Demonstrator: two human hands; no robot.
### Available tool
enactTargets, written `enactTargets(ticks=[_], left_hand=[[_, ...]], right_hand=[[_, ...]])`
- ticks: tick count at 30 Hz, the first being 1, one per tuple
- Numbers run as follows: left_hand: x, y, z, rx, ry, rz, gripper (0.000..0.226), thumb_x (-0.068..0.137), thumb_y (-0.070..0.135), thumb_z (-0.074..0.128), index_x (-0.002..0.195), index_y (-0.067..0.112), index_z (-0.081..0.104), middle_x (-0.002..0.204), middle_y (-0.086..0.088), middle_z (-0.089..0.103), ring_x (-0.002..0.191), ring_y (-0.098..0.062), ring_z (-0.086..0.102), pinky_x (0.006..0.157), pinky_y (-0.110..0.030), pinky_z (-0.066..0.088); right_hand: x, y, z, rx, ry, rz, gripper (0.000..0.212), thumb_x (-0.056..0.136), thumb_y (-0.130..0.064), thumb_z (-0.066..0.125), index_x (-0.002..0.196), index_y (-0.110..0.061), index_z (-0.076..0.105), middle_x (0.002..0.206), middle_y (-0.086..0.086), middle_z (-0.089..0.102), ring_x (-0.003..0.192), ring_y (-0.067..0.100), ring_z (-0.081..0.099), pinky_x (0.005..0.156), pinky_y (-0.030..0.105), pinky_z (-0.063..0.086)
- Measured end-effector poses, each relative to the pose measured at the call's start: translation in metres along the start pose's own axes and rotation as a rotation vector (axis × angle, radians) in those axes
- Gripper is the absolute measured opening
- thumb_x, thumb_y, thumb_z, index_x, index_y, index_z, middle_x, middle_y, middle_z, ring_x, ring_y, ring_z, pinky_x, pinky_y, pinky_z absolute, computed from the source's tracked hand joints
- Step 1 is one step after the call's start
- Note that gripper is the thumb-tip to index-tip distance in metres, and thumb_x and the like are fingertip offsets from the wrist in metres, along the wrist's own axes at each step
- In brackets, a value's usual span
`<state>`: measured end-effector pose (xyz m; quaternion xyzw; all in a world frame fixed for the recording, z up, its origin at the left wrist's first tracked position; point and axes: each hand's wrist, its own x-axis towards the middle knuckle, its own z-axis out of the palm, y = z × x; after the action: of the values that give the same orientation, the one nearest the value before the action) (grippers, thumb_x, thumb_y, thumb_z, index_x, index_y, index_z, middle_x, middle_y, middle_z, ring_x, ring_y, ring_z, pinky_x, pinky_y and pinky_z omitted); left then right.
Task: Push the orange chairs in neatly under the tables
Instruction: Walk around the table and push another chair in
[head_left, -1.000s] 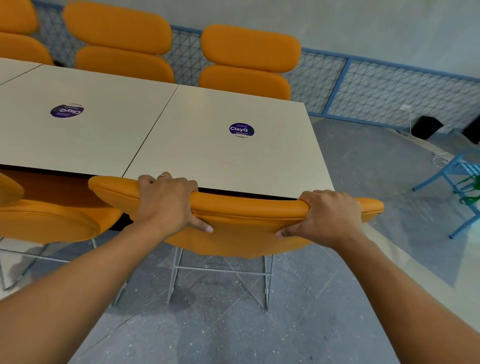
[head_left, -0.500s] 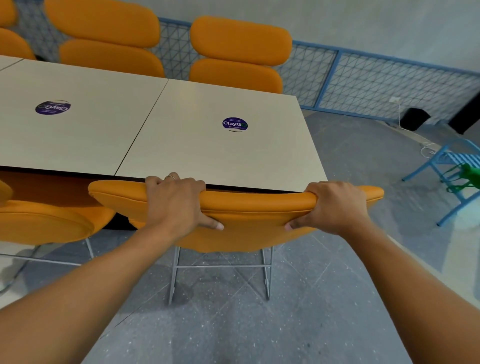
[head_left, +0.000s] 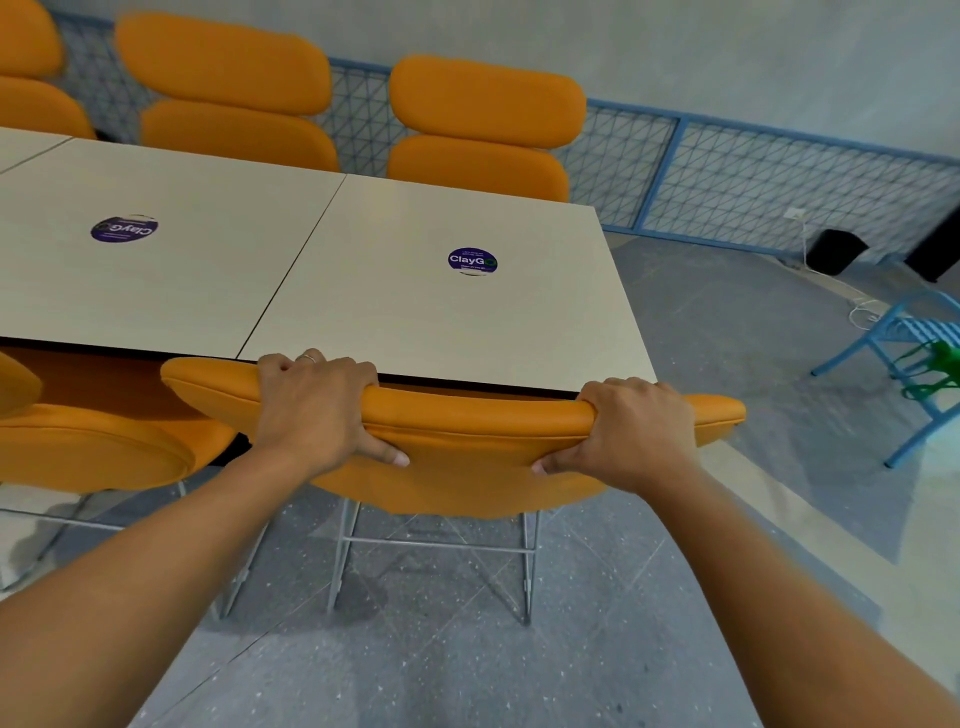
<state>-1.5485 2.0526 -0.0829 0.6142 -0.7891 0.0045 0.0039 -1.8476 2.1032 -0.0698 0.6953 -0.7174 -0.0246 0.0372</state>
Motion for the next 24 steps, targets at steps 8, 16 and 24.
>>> enactTargets(ticks=[8,16,24], left_hand=[[-0.004,0.001,0.002,-0.055,0.006,-0.032,0.084,0.039,0.091,0.060,0.103,0.037,0.057,0.093,0.010,0.058,0.106,-0.024,0.049,0.087,-0.042,0.029],[-0.024,0.007,0.005,-0.291,0.065,-0.047,0.086,0.053,0.076,0.067,0.128,0.035,0.052,0.128,0.003,0.056,0.130,-0.026,0.039,0.113,-0.047,0.014],[-0.058,0.002,-0.017,-0.596,0.170,-0.043,0.056,0.074,0.042,0.079,0.124,0.029,0.059,0.126,0.007,0.057,0.120,-0.016,0.044,0.103,-0.039,0.037]], right_hand=[[-0.003,0.004,0.000,0.023,-0.003,-0.079,0.089,0.056,-0.098,0.052,0.120,-0.037,0.061,0.104,-0.009,0.066,0.101,0.016,0.057,0.090,0.037,0.041],[-0.006,0.010,0.004,0.084,0.047,-0.135,0.084,0.063,-0.094,0.052,0.126,-0.039,0.059,0.111,-0.011,0.066,0.107,0.015,0.057,0.093,0.038,0.038],[-0.020,-0.011,-0.014,0.605,0.117,-0.160,0.044,0.086,-0.065,0.064,0.113,-0.032,0.071,0.110,-0.012,0.070,0.097,0.009,0.060,0.090,0.040,0.052]])
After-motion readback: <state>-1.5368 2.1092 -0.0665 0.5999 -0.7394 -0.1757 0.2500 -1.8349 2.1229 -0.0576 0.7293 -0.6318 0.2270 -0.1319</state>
